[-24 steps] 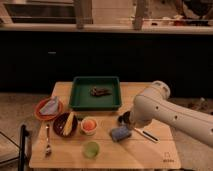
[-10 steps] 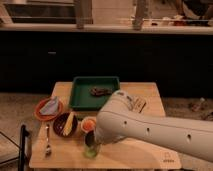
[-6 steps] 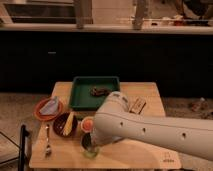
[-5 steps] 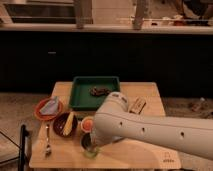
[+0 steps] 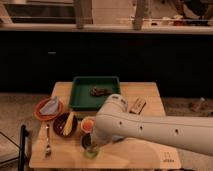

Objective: Stack cups into tray

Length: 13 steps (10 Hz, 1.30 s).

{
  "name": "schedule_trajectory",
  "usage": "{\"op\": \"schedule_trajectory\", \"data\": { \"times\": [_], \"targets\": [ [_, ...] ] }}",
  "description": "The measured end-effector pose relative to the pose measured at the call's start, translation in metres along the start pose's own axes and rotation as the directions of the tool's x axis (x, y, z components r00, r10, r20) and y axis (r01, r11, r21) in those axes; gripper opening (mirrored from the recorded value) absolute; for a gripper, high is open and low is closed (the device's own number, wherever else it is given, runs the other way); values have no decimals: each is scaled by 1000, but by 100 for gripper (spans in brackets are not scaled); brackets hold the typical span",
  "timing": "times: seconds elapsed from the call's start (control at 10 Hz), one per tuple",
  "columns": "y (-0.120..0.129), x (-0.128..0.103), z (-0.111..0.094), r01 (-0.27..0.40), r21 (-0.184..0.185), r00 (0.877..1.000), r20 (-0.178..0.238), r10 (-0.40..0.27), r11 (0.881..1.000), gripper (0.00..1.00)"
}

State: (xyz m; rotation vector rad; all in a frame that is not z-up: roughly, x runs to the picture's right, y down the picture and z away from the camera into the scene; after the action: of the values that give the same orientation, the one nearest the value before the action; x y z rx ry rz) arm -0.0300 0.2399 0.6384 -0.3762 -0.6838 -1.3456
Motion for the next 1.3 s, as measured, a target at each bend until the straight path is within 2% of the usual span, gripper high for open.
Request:
{"op": "schedule_trajectory", "data": {
  "times": [0.2, 0.3, 0.7, 0.8, 1.0, 1.1, 1.3],
  "targets": [
    [1, 3, 8, -11, -3, 1000, 8, 11, 1000, 1],
    [0, 5, 14, -17, -5, 1000, 21, 17, 1000, 7],
    [-1, 5, 22, -23, -11, 998, 61, 24, 1000, 45],
    [-2, 5, 23, -22, -10, 997, 69, 22, 1000, 57],
    [-2, 4, 24, -21, -11, 997, 74, 22, 1000, 76],
    [-1, 3, 23, -24, -13, 997, 74, 25, 1000, 80],
    [1, 2, 22, -27, -12, 997, 75, 28, 1000, 80]
  ]
}}
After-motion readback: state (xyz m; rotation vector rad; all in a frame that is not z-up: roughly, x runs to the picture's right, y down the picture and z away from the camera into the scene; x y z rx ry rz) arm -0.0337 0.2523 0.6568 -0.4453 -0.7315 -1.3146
